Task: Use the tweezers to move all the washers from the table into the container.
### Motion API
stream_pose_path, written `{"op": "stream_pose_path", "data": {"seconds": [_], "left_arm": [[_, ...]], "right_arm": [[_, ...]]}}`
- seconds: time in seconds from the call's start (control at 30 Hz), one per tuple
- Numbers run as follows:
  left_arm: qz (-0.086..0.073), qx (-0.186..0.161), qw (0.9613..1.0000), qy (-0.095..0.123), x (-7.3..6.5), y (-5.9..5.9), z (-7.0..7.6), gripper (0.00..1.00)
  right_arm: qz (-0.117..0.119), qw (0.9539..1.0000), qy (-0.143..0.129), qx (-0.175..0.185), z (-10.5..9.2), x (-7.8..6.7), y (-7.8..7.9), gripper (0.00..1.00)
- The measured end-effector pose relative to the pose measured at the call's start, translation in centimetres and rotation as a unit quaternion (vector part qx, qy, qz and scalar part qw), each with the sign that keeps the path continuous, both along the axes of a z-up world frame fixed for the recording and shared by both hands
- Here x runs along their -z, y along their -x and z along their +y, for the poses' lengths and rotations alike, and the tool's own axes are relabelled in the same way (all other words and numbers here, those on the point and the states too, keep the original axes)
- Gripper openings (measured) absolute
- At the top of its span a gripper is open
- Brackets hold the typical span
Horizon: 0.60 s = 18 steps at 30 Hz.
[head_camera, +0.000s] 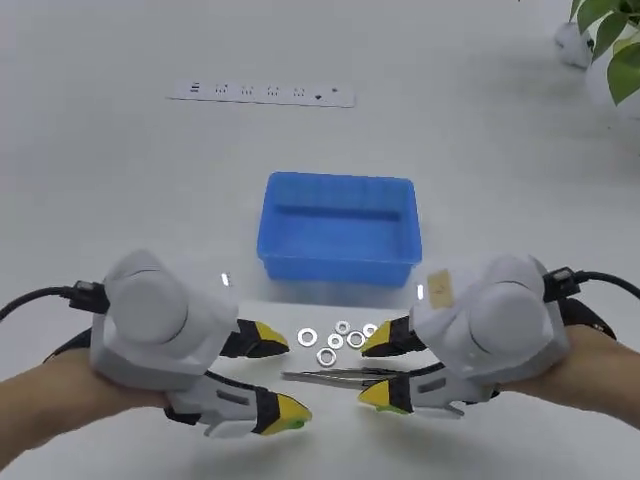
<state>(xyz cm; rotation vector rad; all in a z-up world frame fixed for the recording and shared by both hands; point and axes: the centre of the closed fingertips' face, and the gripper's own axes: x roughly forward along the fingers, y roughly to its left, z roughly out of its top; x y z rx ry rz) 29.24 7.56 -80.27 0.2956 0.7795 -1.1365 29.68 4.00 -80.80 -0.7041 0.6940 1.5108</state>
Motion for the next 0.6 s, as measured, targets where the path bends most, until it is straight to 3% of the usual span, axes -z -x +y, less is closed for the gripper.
{"op": "stream_pose_path", "data": {"seconds": [0.17, 0.3, 0.6], "left_arm": [[0.005, 0.016, 0.9999, 0.002, 0.4, 0.1, -0.6, 0.36], [0.004, 0.023, 0.9997, 0.003, 0.5, 0.1, -0.9, 0.33], [-0.004, 0.051, 0.9986, -0.012, 0.5, 0.4, -1.4, 0.30]], "right_arm": [[-0.008, 0.9996, 0.020, -0.019, -0.2, 0.8, 0.1, 0.19], [-0.012, 0.9995, 0.019, -0.023, -0.2, 0.8, 0.1, 0.15], [-0.056, 0.9961, 0.028, -0.061, -0.1, 0.8, 0.2, 0.08]]}}
